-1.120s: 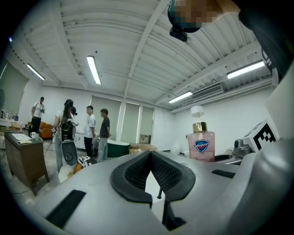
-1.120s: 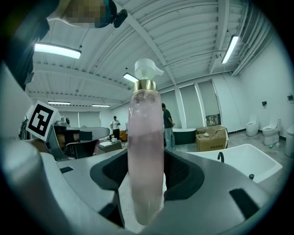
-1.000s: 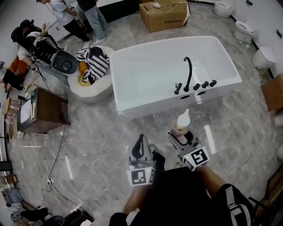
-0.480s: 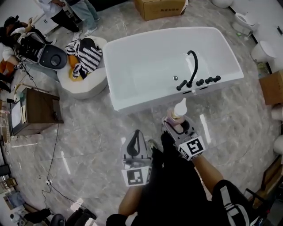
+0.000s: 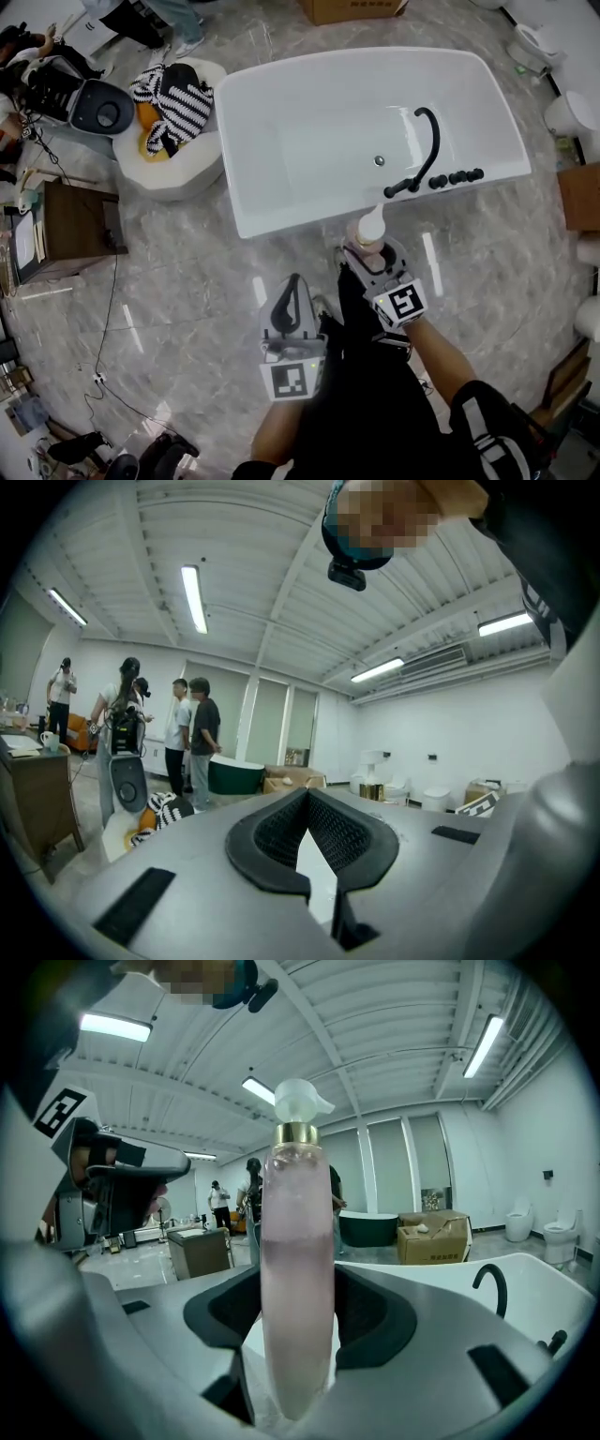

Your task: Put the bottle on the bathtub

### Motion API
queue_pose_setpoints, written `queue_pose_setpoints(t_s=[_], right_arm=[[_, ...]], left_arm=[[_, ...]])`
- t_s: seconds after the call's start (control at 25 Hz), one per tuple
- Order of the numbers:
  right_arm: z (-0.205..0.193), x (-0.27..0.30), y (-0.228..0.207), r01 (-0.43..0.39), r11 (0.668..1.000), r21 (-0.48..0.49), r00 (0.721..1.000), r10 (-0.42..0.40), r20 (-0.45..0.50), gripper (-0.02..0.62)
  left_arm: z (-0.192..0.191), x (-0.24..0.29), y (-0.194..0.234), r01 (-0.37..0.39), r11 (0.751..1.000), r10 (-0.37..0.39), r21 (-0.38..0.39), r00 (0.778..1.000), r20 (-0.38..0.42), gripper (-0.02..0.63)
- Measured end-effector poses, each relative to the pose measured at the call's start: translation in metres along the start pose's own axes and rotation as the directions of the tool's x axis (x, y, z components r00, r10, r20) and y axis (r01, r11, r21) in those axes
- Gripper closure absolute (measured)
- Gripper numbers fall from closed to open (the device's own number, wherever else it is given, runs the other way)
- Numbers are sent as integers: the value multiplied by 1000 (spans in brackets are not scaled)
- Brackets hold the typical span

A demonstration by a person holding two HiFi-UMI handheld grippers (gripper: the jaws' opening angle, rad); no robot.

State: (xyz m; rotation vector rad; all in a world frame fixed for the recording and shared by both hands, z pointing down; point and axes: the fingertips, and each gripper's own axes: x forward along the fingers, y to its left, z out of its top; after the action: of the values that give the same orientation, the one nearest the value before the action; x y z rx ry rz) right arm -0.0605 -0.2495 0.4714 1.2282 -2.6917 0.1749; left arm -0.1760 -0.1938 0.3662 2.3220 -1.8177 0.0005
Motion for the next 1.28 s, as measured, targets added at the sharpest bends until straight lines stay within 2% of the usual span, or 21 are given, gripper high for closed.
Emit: queue_pose_setpoints(t_s=[0.32, 0.6, 0.96, 1.28], right_arm=[[-56, 44, -36, 6, 1000, 15, 999, -5, -38, 370], [-111, 79, -63, 19, 999, 33, 998, -17, -58, 370], [-173, 114, -90, 51, 997, 49, 996, -47, -81, 370], [-216, 142, -107, 57, 998, 17, 992, -55, -115, 370]], left_arm=[[-26, 38, 5, -8, 1000, 8, -1, 1000, -15, 591], [-66, 64, 10, -3, 1000, 3, 3, 997, -74, 591], [-98, 90, 21, -21, 1000, 19, -21, 996, -81, 591], [-120, 107, 25, -36, 999, 34, -24, 994, -105, 591]])
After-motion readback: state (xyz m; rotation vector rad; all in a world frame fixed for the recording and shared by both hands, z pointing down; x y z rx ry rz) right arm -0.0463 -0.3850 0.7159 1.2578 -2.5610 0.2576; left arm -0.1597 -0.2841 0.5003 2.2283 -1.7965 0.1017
